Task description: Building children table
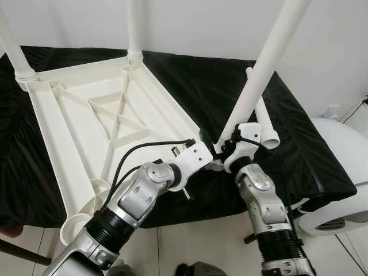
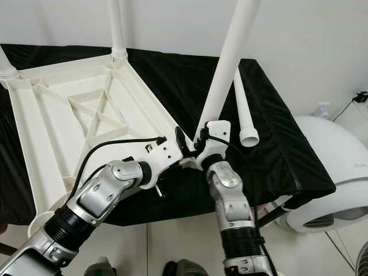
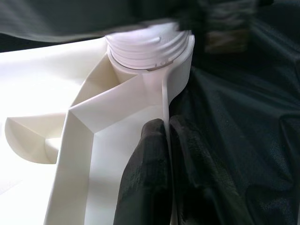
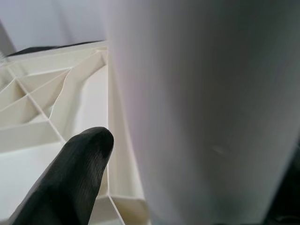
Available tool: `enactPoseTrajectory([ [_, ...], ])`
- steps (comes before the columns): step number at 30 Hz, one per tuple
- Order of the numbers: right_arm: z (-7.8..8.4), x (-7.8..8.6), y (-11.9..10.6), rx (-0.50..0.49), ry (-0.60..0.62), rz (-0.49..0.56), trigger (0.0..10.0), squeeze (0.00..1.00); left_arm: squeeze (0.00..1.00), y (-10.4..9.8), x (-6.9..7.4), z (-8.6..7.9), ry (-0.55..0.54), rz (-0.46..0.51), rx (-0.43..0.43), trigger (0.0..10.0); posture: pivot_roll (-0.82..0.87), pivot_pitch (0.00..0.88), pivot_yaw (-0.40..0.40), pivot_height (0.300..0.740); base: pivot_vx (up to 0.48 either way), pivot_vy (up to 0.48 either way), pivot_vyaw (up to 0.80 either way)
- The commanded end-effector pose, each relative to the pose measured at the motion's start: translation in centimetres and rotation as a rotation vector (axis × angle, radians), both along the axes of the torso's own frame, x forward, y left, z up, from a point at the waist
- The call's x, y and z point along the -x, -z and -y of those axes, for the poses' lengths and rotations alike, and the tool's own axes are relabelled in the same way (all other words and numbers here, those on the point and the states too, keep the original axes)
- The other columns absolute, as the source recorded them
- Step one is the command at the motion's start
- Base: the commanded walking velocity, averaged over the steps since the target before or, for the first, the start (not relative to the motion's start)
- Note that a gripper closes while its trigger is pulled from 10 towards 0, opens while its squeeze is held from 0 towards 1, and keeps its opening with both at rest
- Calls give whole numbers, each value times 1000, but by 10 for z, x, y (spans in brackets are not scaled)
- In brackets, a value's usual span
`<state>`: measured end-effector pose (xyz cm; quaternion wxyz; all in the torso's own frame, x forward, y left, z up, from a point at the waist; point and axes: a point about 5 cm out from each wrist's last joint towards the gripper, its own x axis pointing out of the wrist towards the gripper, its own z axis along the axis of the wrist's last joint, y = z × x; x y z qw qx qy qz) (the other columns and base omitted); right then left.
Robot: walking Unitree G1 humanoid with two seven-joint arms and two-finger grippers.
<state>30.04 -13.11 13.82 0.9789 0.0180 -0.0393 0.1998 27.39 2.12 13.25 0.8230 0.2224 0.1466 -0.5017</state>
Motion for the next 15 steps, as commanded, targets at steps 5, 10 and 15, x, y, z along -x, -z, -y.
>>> enactPoseTrajectory([
  [5, 32, -1, 10, 50, -143, -15, 10000, 0, 0, -7, 3, 6, 61, 3, 18, 10000, 44, 10, -105, 740, 0, 0, 0],
  [10, 53, -12, 11, 92, -198, -11, 10000, 0, 0, -8, 2, 8, 66, 5, 19, 10000, 41, 4, -100, 740, 0, 0, 0],
  [15, 54, -19, 10, 92, -285, -22, 10000, 0, 0, -9, 0, 8, 67, 7, 21, 10000, 41, 0, -97, 740, 0, 0, 0],
])
